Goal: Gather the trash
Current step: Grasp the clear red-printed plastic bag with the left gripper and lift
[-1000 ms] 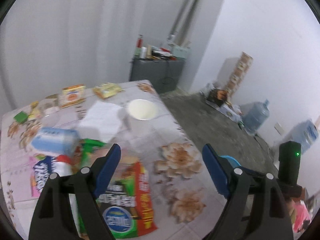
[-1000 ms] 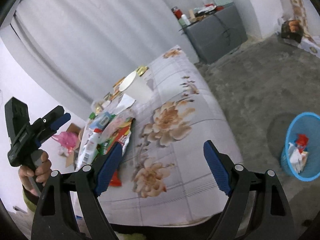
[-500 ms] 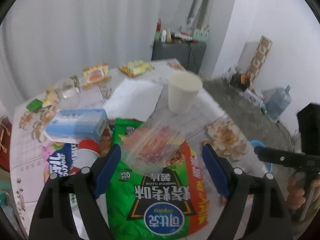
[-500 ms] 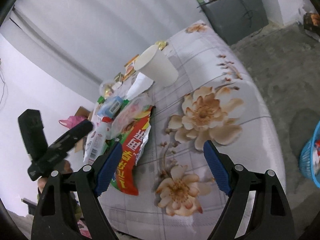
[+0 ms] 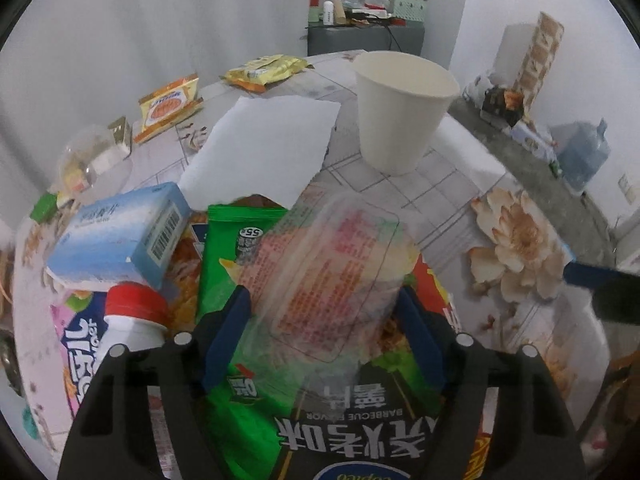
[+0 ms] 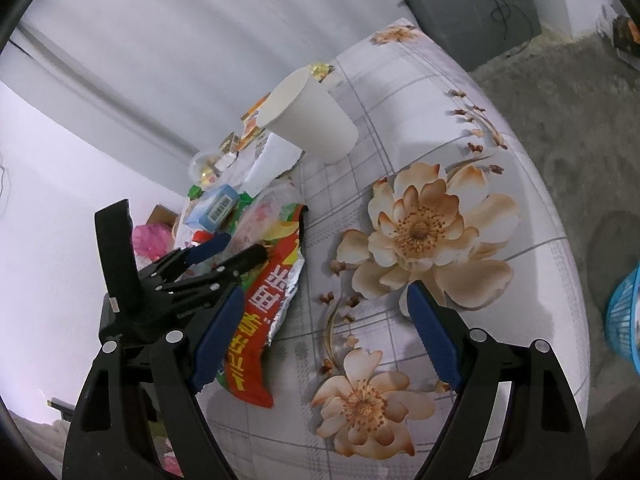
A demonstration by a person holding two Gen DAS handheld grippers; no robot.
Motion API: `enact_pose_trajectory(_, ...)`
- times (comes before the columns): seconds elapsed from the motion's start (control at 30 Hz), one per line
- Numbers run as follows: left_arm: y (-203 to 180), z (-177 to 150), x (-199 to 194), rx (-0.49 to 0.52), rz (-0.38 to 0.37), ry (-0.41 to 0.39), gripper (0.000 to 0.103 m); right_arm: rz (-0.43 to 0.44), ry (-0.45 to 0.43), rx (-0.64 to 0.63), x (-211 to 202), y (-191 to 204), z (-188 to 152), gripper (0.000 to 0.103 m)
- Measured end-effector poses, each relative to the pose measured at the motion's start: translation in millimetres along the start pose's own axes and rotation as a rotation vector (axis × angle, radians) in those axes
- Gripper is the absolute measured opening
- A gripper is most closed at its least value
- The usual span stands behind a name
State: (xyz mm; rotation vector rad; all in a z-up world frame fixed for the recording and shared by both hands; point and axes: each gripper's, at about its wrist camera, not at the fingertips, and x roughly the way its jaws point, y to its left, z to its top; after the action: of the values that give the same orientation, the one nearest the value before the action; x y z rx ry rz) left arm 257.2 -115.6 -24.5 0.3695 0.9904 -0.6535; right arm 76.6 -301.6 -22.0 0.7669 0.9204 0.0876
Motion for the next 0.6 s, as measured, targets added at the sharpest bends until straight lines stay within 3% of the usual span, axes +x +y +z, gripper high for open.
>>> enact_pose_trajectory(0.33, 10.3, 0.9, -1.8, -0.051, -0.046, -0.011, 0.054, 0.012, -0.002, 0.007, -3.0, 1.9, -1.7, 0.079)
enact_pose_trajectory(0.5, 16.0, 1.6, -7.1, -0.069, -0.049, -0.021, 0.04, 0.019, -0.01, 0.014, -7.5, 0.5, -1.6, 0.079)
enact_pose_trajectory(0.53, 16.5, 1.6, -8.7, -0.069, -0.049, -0.024, 0.032, 0.02, -0.012, 0.014, -8.4, 0.5, -0.9, 0.079)
enact_pose_trajectory(0.6, 16.8, 1.6, -13.2, -0.066, -0.04, -0.034, 0.029, 0.024, -0.021, 0.012, -11.8, 0.9, 1.6, 0.079)
